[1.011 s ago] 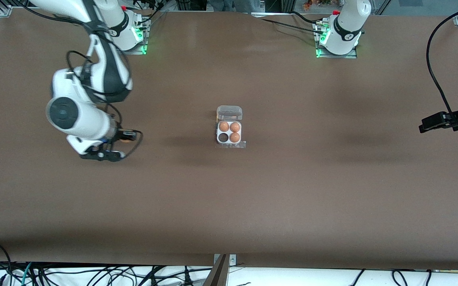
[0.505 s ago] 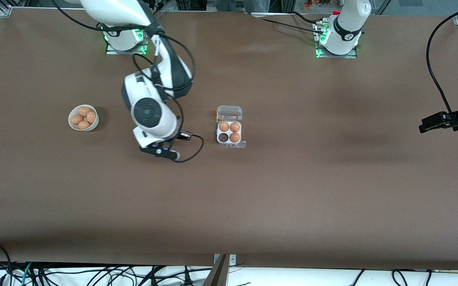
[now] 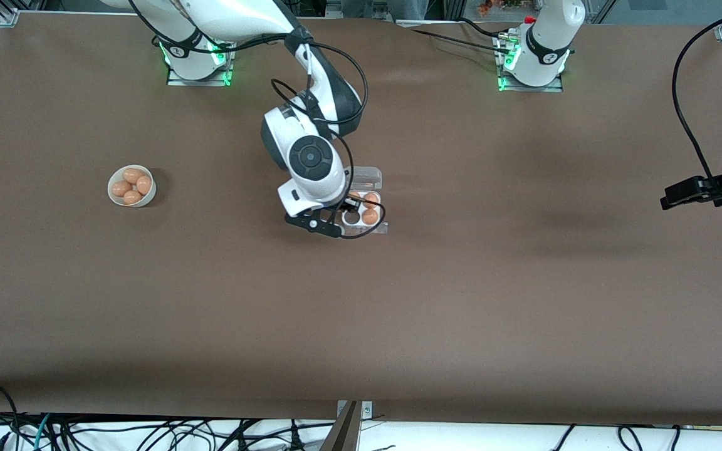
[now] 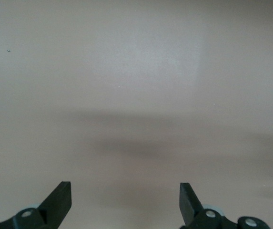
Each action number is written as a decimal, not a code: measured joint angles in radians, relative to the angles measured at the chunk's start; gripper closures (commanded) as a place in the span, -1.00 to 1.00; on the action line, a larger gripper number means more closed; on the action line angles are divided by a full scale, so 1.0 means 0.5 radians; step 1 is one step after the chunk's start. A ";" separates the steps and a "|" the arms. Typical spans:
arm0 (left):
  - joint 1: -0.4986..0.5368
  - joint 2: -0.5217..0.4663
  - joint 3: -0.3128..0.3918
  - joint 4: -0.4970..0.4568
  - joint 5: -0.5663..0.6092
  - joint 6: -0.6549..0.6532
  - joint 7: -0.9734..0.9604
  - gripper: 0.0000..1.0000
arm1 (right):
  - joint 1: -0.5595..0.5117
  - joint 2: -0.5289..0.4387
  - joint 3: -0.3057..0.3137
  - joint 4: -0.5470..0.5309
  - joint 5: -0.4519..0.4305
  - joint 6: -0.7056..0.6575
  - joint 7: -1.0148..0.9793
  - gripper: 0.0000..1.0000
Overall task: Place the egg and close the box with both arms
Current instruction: 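Lower the egg into the empty box slot and open the right gripper, then retract the right gripper while the left gripper reaches the box lid, then push the clear lid down over the eggs with the left gripper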
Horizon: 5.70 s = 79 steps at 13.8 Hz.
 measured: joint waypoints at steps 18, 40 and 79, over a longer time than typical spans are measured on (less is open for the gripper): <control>0.000 0.000 0.000 0.000 0.000 0.000 0.000 -1.00 | -0.004 0.207 0.096 0.018 0.008 0.298 0.038 -1.00; -0.665 0.302 -0.210 -0.006 -0.527 -0.655 -0.573 0.83 | -0.638 -0.304 -0.226 0.014 -0.273 -0.427 -1.104 -1.00; -1.501 1.024 0.005 0.167 -1.056 0.442 -1.404 0.78 | -1.600 -1.441 0.382 -0.644 -0.684 -0.763 -1.577 -1.00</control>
